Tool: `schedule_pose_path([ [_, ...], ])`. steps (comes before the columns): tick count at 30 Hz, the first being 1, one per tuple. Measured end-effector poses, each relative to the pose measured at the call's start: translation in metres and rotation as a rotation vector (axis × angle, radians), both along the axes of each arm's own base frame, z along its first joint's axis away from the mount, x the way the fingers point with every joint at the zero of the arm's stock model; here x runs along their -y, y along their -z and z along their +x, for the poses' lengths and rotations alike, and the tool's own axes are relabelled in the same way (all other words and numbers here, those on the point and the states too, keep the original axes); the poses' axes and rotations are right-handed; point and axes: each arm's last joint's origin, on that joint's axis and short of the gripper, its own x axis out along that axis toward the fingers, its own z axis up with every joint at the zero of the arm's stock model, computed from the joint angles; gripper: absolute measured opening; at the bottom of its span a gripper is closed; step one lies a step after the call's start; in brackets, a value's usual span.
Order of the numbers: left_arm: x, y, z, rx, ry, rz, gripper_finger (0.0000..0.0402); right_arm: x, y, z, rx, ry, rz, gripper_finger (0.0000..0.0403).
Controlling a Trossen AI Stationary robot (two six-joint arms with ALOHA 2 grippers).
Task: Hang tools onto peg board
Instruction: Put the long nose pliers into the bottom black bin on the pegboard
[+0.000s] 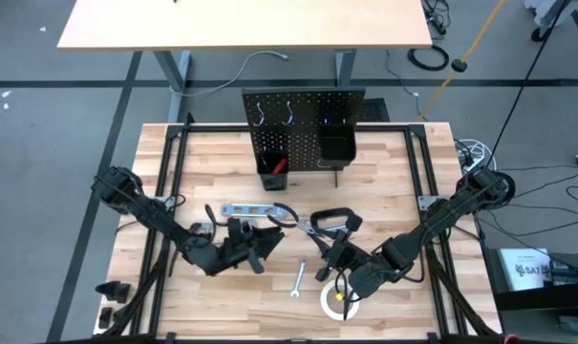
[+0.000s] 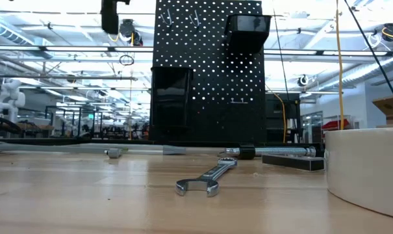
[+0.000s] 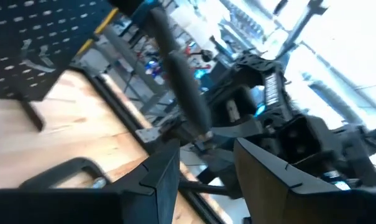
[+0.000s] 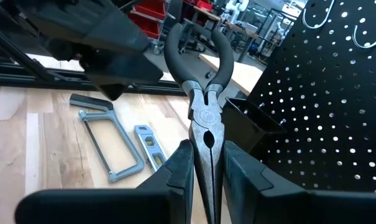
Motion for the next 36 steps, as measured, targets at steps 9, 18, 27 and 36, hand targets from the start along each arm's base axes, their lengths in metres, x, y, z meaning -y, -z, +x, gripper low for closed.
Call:
schedule_pose_path([
  [9,-0.012,-0.002,0.006,0.021,-0.029,-0.009,0.0155,0.000,0.000,0.000,0.005,0.000,0.007,0.0052],
  [18,-0.021,-0.002,0.012,0.032,-0.003,-0.004,0.0155,0.000,0.000,0.000,0.005,0.000,0.007,0.0052],
  [27,-0.020,-0.002,0.012,0.023,0.003,0.019,0.0090,0.001,0.000,0.000,0.005,0.003,0.007,0.0052],
  [36,-0.020,-0.004,0.012,0.024,0.016,0.048,0.0033,0.001,0.001,0.001,0.000,-0.001,0.006,0.0054],
])
